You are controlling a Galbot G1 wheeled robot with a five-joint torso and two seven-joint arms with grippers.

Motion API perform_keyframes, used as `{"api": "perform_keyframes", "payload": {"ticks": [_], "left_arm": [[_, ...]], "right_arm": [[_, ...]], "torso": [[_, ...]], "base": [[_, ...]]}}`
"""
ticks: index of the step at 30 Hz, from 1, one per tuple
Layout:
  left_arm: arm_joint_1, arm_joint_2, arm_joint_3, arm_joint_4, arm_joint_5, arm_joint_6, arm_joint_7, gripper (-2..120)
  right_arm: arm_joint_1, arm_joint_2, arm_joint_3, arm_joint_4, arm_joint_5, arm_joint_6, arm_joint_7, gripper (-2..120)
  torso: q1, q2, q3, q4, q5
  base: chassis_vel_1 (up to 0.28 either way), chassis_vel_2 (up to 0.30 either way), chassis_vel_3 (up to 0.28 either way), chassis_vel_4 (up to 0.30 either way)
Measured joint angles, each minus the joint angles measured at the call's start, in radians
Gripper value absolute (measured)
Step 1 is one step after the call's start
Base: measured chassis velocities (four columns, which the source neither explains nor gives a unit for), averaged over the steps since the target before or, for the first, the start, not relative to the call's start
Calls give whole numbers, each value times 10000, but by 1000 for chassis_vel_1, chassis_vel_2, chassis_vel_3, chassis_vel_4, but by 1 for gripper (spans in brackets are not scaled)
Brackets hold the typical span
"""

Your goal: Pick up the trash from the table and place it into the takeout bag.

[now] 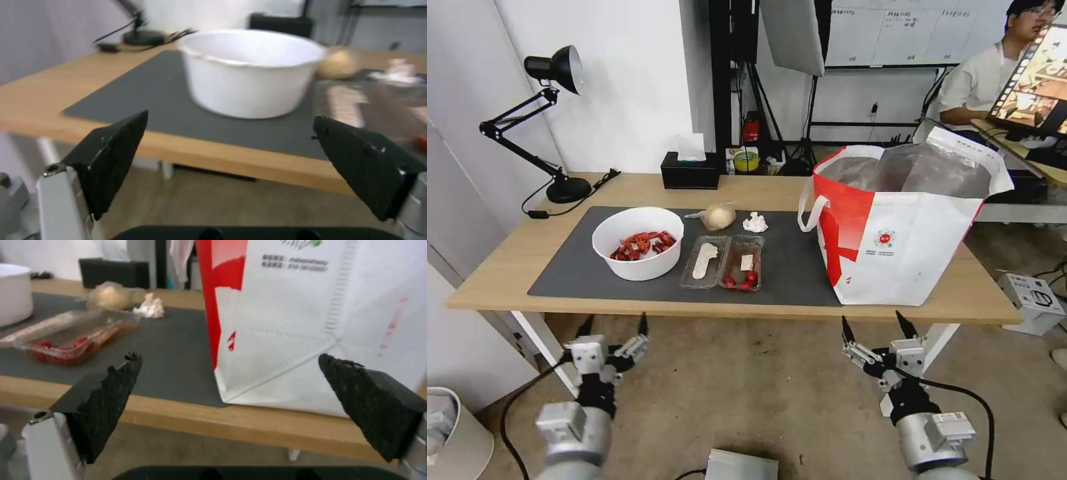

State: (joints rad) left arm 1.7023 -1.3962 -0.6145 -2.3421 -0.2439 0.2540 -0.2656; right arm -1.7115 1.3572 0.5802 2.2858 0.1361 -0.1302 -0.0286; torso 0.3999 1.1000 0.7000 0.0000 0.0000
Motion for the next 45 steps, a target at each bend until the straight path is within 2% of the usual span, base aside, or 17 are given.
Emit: {"api": "perform_keyframes", "payload": {"ticks": [1,4,5,8,9,11,12,15,16,18,24,34,37,39,41,45], "left_arm": [[0,0,0,0,0,0,0,100],[-357,377,-235,-164,-892,937,-971,100],[-357,377,-235,-164,-892,937,-971,100],[-768,819,-510,-340,-1922,2004,-2098,100],[-768,819,-510,-340,-1922,2004,-2098,100],[-1009,1072,-674,-451,-2514,2630,-2746,100],[-1009,1072,-674,-451,-2514,2630,-2746,100],[-1429,1515,-948,-631,-3551,3707,-3876,100],[-1429,1515,-948,-631,-3551,3707,-3876,100],[-1521,1610,-1024,-689,-3982,3881,-4166,100],[-1526,1616,-1022,-710,-4231,3812,-4200,100],[-1543,1567,-850,-718,-4532,3671,-3706,100],[-1563,1568,-724,-711,-4691,3522,-3230,100],[-1563,1567,-714,-708,-4710,3507,-3190,100],[-1574,1567,-573,-656,-4783,3383,-2796,100],[-1616,1570,-442,-616,-4786,3296,-2511,100]], "right_arm": [[0,0,0,0,0,0,0,100],[614,-921,231,-105,997,-967,-227,100],[614,-921,231,-105,997,-967,-227,100],[1299,-1971,489,-221,2122,-2054,-488,100],[1299,-1971,489,-221,2122,-2054,-488,100],[1716,-2604,644,-291,2796,-2701,-643,100],[1716,-2604,644,-291,2796,-2701,-643,100],[2445,-3712,919,-421,3968,-3839,-916,100],[2445,-3712,919,-421,3968,-3839,-916,100],[2730,-4174,1061,-434,4507,-4301,-985,100],[2753,-4244,1087,-372,4660,-4403,-987,100],[2753,-4178,1057,-339,4639,-4368,-966,100],[2757,-4143,1035,-343,4624,-4345,-959,100],[2757,-4140,1034,-345,4623,-4342,-959,100],[2757,-4115,1021,-354,4614,-4325,-956,100],[2757,-4107,1015,-355,4610,-4315,-953,100]], "torso": [[0,0,0,0,0],[1,-1,1,1,2],[1,-1,1,1,2],[1,0,1,1,1],[1,0,1,1,1],[1,-1,1,0,1],[1,-1,1,0,1],[1,-1,1,0,2],[1,-1,1,0,2],[2,-1,2,4,-4],[1,0,0,-1,0],[1,-1,0,0,0],[1,0,0,-1,0],[1,0,0,-1,0],[1,0,0,0,0],[1,0,0,0,0]], "base": [[0,0,0,0],[0,0,0,0],[0,0,0,0],[0,0,0,0],[0,0,0,0],[0,0,0,0],[0,0,0,0],[0,0,0,0],[0,0,0,0],[0,0,0,0],[0,0,0,0],[0,0,0,0],[0,0,0,0],[0,0,0,0],[0,0,0,0],[0,0,0,0]]}}
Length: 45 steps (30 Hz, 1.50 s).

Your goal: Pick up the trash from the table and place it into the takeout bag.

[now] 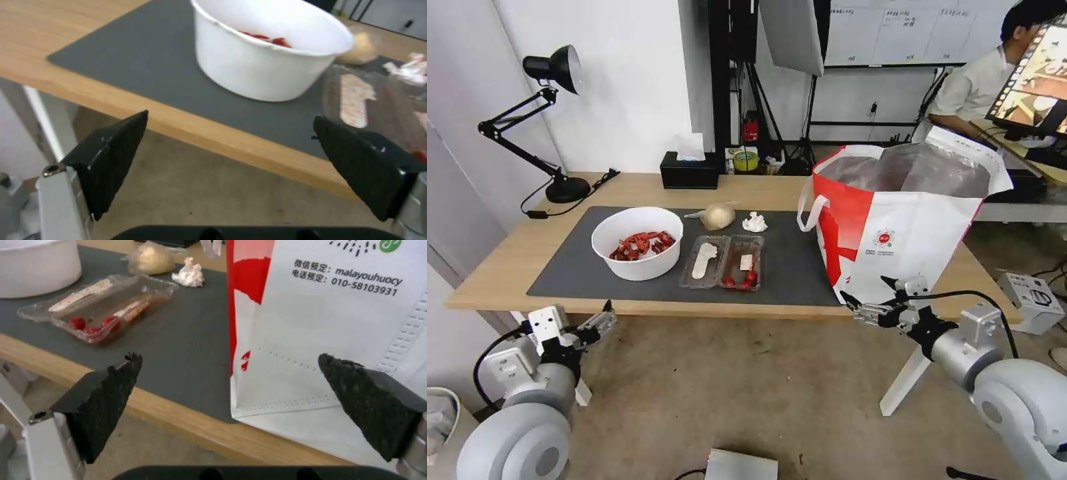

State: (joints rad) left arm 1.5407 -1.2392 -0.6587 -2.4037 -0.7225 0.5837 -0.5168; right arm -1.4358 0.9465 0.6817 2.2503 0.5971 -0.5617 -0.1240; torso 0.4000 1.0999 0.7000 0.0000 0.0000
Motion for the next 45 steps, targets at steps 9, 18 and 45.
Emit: {"api": "perform_keyframes", "payload": {"ticks": [9,18,45], "left_arm": [[-25,34,218,37,-124,-410,541,100],[-120,42,593,197,-53,-573,697,100],[-451,238,1228,571,796,-1247,1478,100]], "right_arm": [[15,46,-64,2,-8,20,7,100],[58,58,-139,-1,-36,25,18,100],[119,125,-390,-39,-39,41,27,100]], "torso": [[0,0,0,0,0],[0,0,0,1,0],[0,0,0,0,-1]], "base": [[0,0,0,0],[0,0,0,0],[0,0,0,0]]}}
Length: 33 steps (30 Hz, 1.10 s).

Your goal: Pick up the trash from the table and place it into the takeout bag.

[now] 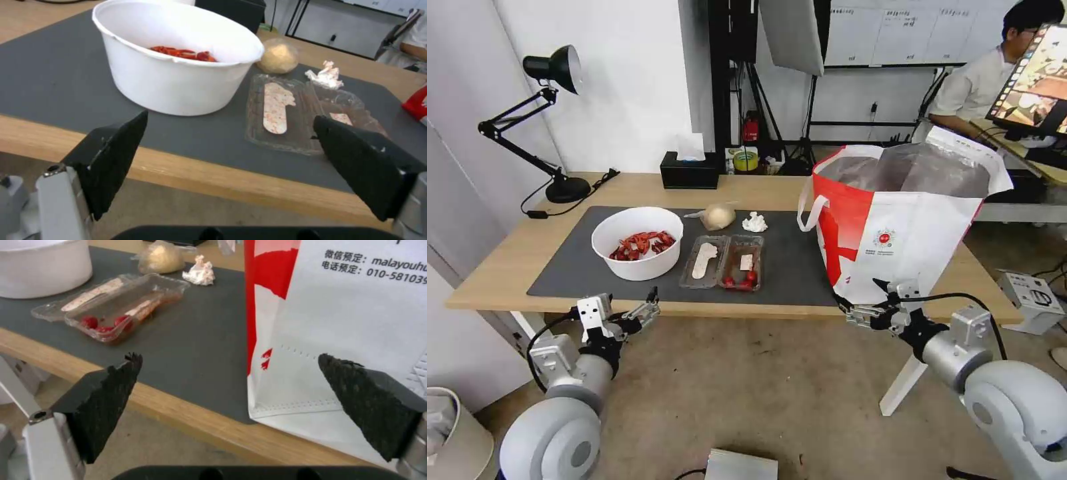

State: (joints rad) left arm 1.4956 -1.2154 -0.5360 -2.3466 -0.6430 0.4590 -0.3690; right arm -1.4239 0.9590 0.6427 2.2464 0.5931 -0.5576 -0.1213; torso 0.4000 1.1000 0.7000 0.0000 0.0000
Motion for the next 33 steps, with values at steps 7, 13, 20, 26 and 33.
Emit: {"api": "perform_keyframes", "payload": {"ticks": [7,13,20,26,33], "left_arm": [[-104,28,151,57,-14,24,105,100],[-123,3,370,113,-214,84,104,100],[-215,-74,679,244,-311,227,49,100],[-367,-144,915,313,-639,296,-91,100],[-588,-220,952,275,-1841,493,-573,100]], "right_arm": [[67,-20,-72,-14,-1,0,15,100],[123,-46,-132,-35,-1,0,27,100],[139,-40,-168,-71,-6,0,32,100],[145,0,-188,-88,-16,0,30,100],[160,51,-257,-156,-35,0,27,100]], "torso": [[0,0,0,0,0],[0,0,0,0,0],[0,0,0,0,0],[0,0,0,0,0],[0,0,0,0,0]], "base": [[0,0,0,0],[0,0,0,0],[0,0,0,0],[0,0,0,0],[0,0,0,0]]}}
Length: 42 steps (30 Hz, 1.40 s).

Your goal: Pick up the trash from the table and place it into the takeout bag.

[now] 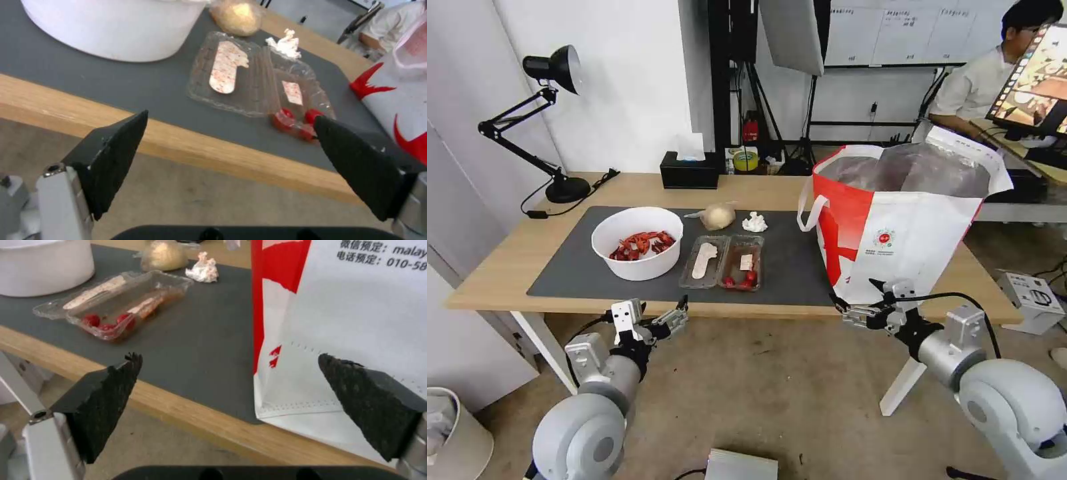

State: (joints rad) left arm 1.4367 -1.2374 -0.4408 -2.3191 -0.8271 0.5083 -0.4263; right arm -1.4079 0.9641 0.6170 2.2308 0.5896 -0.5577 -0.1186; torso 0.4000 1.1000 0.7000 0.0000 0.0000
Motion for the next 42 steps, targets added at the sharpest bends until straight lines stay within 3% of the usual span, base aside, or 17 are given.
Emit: {"api": "perform_keyframes", "payload": {"ticks": [10,18,24,27,34,42], "left_arm": [[-57,-21,84,12,-518,49,-234,100],[-438,-146,335,128,-1638,49,-813,100],[-996,-246,547,360,-2870,-48,-1641,100],[-1438,-302,715,663,-3709,-367,-2352,100],[-2181,-529,988,1003,-4918,-1191,-3228,100],[-2707,-740,1348,1332,-5421,-1466,-3699,100]], "right_arm": [[10,119,-99,-6,-19,-6,0,100],[-87,117,-30,113,-16,-7,-35,100],[-146,147,-11,201,-15,-4,-60,100],[-174,158,-12,238,-14,-2,-65,100],[-181,159,-12,232,-13,12,-68,100],[-159,169,-16,165,-10,24,-68,100]], "torso": [[0,0,0,0,0],[-1,0,0,0,0],[-1,0,0,0,0],[0,0,0,0,0],[0,0,0,0,0],[0,0,0,0,0]], "base": [[0,0,0,0],[0,0,0,0],[0,0,0,0],[0,0,0,0],[0,0,0,0],[0,0,0,0]]}}
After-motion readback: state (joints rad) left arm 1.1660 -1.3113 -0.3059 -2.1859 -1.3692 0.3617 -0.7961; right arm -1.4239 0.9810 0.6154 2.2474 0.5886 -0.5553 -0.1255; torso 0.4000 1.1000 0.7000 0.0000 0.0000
